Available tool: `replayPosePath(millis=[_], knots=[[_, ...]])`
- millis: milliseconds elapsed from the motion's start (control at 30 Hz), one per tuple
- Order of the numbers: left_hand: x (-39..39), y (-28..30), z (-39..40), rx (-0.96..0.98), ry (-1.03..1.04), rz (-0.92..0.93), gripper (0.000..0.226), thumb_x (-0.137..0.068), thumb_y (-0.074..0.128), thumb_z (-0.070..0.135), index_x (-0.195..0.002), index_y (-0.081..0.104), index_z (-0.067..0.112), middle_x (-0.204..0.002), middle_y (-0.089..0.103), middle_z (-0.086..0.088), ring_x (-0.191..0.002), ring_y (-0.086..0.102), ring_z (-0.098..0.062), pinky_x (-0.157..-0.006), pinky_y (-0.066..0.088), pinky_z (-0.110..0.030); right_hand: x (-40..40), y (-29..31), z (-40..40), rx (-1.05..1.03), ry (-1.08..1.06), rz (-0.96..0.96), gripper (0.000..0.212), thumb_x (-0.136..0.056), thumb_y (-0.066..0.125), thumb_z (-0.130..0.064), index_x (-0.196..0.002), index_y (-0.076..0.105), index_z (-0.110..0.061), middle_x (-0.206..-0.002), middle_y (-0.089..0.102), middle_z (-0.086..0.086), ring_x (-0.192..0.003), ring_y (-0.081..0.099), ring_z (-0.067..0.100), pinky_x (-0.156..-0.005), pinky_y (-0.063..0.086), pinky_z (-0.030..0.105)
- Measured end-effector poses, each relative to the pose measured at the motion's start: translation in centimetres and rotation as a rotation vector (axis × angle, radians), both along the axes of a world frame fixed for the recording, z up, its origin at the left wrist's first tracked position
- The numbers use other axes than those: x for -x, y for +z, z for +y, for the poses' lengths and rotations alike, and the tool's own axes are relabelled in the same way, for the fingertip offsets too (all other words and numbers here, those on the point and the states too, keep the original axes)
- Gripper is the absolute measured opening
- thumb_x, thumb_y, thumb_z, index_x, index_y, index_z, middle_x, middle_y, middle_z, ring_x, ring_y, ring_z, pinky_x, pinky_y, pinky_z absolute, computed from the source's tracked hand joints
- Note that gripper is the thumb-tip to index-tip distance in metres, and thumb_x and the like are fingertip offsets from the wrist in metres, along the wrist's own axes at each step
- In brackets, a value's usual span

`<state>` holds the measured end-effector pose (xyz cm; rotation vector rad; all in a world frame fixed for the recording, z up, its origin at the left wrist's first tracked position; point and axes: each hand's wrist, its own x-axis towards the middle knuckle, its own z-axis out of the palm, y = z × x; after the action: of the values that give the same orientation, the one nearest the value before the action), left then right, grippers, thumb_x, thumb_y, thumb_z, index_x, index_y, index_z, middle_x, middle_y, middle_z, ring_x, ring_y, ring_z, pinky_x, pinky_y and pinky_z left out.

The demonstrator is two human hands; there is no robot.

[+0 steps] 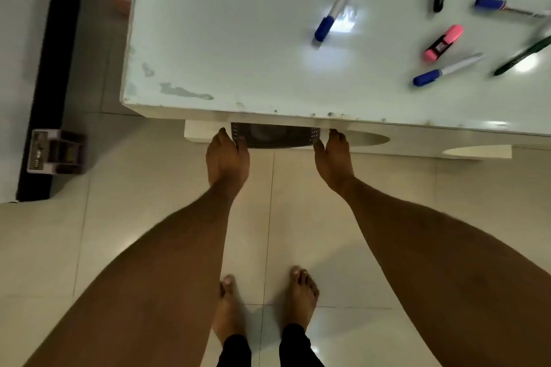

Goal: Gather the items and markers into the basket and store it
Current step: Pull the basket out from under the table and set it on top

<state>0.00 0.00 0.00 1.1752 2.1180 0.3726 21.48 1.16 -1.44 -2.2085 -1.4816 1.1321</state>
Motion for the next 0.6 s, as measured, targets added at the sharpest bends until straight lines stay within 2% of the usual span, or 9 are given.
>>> replayPosePath(millis=[133,200,267,333,400,467,600], knots=[[0.0,-3.9,3.3,0.085,0.196,-0.184,0.053,-0.106,0.042,0.028,-0.15,0.035,-0.001,-0.151,0.045,-0.021,-0.138,0.045,-0.036,-0.11,0.038,-0.038,0.5,-4.0,2.7,0.051,-0.127,0.082,0.038,-0.106,0.051,-0.014,-0.139,0.048,0.004,-0.137,0.053,0.022,-0.125,0.054,0.032,-0.089,0.037,0.019],[-0.2,-5.9,3.8,0.097,0.249,-0.253,0.05,-0.106,0.044,0.027,-0.147,0.038,-0.001,-0.149,0.047,-0.02,-0.136,0.047,-0.035,-0.106,0.039,-0.034,0.5,-6.0,3.5,0.086,-0.191,0.159,0.031,-0.104,0.052,-0.007,-0.132,0.053,0.005,-0.127,0.058,0.023,-0.106,0.061,0.028,-0.077,0.046,0.019],[-0.1,-7.7,4.1,0.097,0.252,-0.28,0.048,-0.106,0.044,0.026,-0.147,0.039,0.003,-0.147,0.051,-0.019,-0.133,0.049,-0.034,-0.103,0.04,-0.034,0.3,-7.7,4.2,0.089,-0.22,0.219,0.027,-0.102,0.051,-0.001,-0.128,0.056,0.003,-0.112,0.061,0.017,-0.089,0.059,0.016,-0.066,0.045,0.011],[0.0,-9.4,4.2,0.081,0.257,-0.292,0.043,-0.104,0.045,0.022,-0.145,0.043,0.007,-0.141,0.056,-0.017,-0.128,0.054,-0.034,-0.095,0.042,-0.032,0.1,-9.5,5.0,0.1,-0.26,0.25,0.027,-0.101,0.049,0.001,-0.127,0.057,0.003,-0.105,0.059,0.011,-0.089,0.056,0.016,-0.067,0.043,0.012],[0.0,-10.6,4.4,0.073,0.247,-0.301,0.039,-0.101,0.048,0.016,-0.139,0.046,0.007,-0.134,0.059,-0.016,-0.122,0.057,-0.032,-0.088,0.043,-0.031,0.1,-11.1,5.7,0.111,-0.312,0.277,0.029,-0.101,0.049,-0.001,-0.128,0.059,0.004,-0.106,0.059,0.011,-0.087,0.055,0.015,-0.069,0.042,0.015],[-0.1,-11.5,4.6,0.075,0.244,-0.324,0.041,-0.098,0.05,0.011,-0.139,0.042,0.007,-0.133,0.058,-0.014,-0.117,0.056,-0.027,-0.087,0.044,-0.03,0.1,-12.4,6.2,0.122,-0.364,0.32,0.031,-0.103,0.049,-0.005,-0.131,0.059,0.004,-0.109,0.06,0.011,-0.081,0.053,0.01,-0.068,0.041,0.017],[-0.4,-12.1,4.8,0.07,0.257,-0.352,0.043,-0.096,0.053,0.01,-0.134,0.036,0.003,-0.132,0.055,-0.015,-0.107,0.052,-0.02,-0.085,0.045,-0.029,0.0,-13.0,5.9,0.104,-0.384,0.345,0.024,-0.104,0.046,-0.004,-0.125,0.057,-0.001,-0.11,0.063,0.009,-0.09,0.059,0.013,-0.07,0.046,0.019]])
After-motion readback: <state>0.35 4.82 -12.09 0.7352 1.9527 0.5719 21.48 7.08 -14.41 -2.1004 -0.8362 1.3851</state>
